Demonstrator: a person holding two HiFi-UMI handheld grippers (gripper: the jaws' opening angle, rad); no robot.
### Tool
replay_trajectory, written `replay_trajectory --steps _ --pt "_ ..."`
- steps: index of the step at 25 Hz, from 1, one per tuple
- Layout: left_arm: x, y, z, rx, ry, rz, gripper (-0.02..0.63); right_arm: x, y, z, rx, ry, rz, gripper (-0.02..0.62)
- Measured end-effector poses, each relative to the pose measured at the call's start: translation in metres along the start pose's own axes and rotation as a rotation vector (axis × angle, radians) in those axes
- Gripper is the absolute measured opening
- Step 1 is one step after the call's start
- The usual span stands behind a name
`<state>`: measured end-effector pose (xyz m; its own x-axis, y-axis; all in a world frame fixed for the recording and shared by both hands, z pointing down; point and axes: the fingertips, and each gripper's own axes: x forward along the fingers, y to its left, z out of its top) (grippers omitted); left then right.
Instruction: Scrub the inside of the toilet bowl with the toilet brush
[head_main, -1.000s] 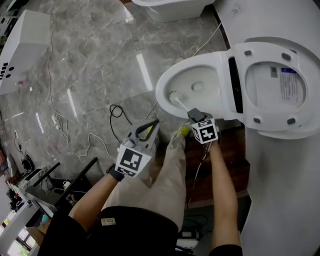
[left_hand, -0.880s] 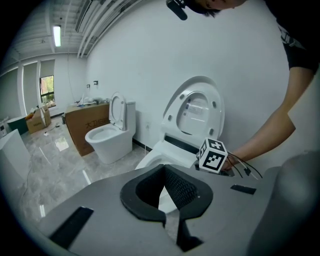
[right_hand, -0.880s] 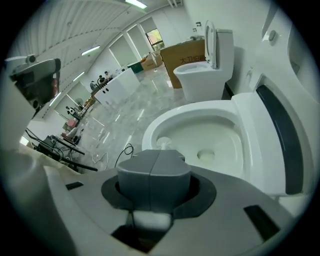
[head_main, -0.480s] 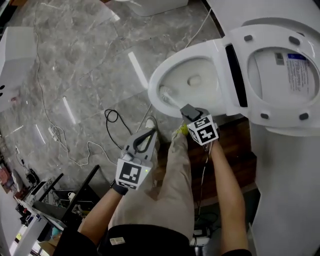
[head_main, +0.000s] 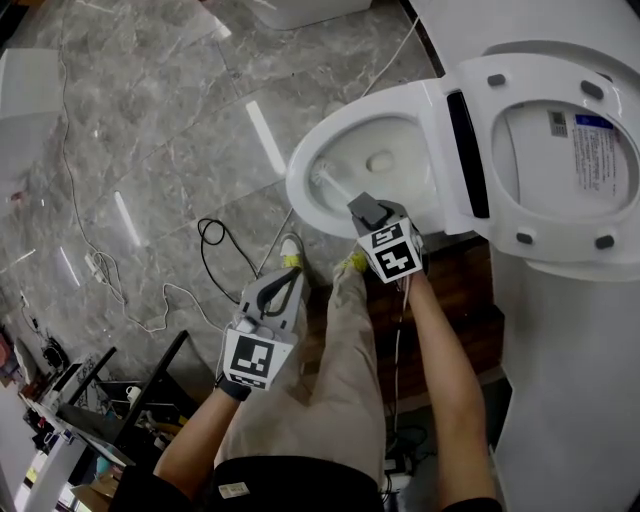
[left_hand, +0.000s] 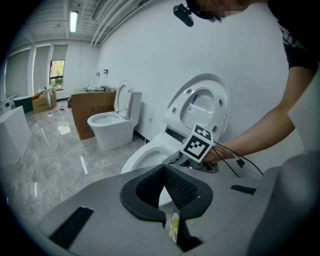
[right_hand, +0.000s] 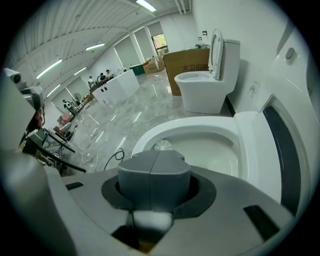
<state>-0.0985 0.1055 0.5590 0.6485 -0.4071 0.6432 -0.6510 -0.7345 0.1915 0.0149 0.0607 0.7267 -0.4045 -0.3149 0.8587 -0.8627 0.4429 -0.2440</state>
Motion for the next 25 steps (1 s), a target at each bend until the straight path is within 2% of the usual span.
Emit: replay_trajectory --steps 7,13,19,25 --pt "0.004 -0.008 -0.005 -0.001 0.017 -0.014 0.018 0.001 -0.012 0.008 -0.029 -0.029 -0.074 0.16" --pt "0.012 -0.021 -0.01 -0.024 0.028 -0.024 0.018 0.001 -0.02 0.019 -0.155 -0.045 -0.198 0.158" --pt "0.013 -0.029 -0.012 -0.009 0.041 -0.049 0.018 0.0 -0.037 0.023 -0.17 -0.051 -0.282 0.158" --pt "0.014 -0.022 -0.01 -0.009 0.027 -0.028 0.018 -0.004 -0.06 0.026 -0.18 -0.053 -0.353 0.158"
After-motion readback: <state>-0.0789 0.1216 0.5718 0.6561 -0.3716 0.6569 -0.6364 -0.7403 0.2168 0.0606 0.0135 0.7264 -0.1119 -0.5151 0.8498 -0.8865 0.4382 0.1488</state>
